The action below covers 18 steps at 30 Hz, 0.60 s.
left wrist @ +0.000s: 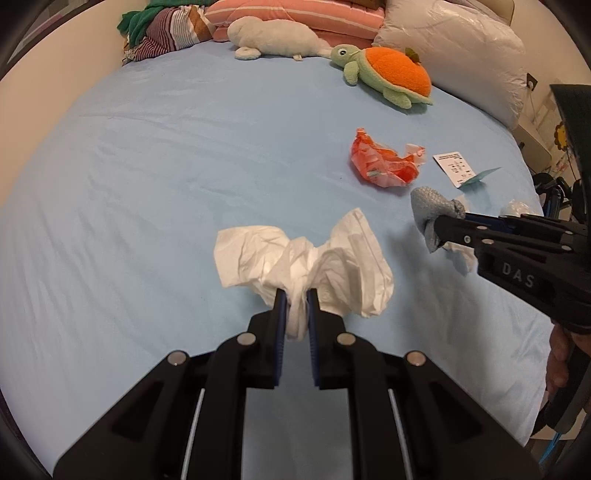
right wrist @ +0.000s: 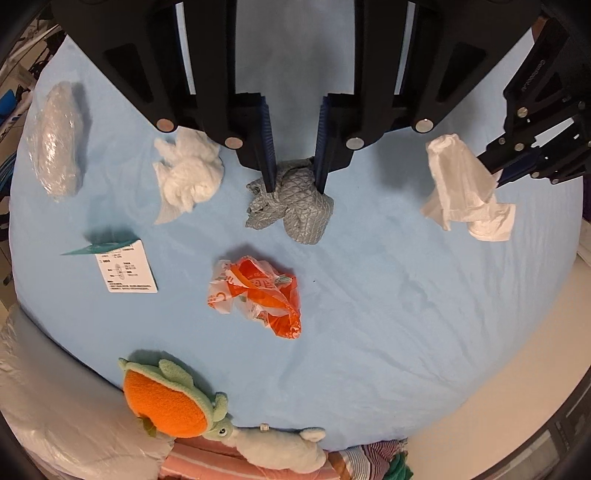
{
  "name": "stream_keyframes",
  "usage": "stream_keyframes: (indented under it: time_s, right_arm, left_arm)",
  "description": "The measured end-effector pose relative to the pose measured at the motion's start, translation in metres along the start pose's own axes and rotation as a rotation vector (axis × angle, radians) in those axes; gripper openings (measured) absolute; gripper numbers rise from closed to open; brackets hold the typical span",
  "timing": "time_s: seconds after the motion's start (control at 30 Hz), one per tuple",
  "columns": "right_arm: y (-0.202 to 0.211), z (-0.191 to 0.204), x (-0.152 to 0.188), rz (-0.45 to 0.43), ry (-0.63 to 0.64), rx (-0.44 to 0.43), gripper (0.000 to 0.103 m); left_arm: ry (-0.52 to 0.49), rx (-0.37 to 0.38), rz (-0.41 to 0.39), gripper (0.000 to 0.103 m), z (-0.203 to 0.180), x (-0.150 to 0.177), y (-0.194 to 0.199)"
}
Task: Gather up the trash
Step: 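Drop the white tissue into the bin with left tool while right tool drops grey cloth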
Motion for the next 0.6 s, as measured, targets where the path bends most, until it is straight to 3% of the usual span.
stream_keyframes:
  time_s: [0.23,0.6]
  right_arm:
    - [0.066,-0.075,0.088,0.041,-0.109,0.038,0.019]
    - [0.16,-0.229,0.319,0.228,-0.442,0.224,0.019]
  left_arm:
    - [-0.11,0.05,0.039,0.012,-0.068,0.029,0.024]
    - [-0.372,0.238,0.17,0.012,-0.25,0.116,0.037]
Point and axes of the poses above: each gripper's, at about its wrist camera, not at the fingertips, and y roughly against the way its jaws point, z to its left, x to its underside, the point moved 9 cm from there along -y, roughly the way its jaws point, and after that the axes turned 12 degrees about x, right-handed, at the moved point
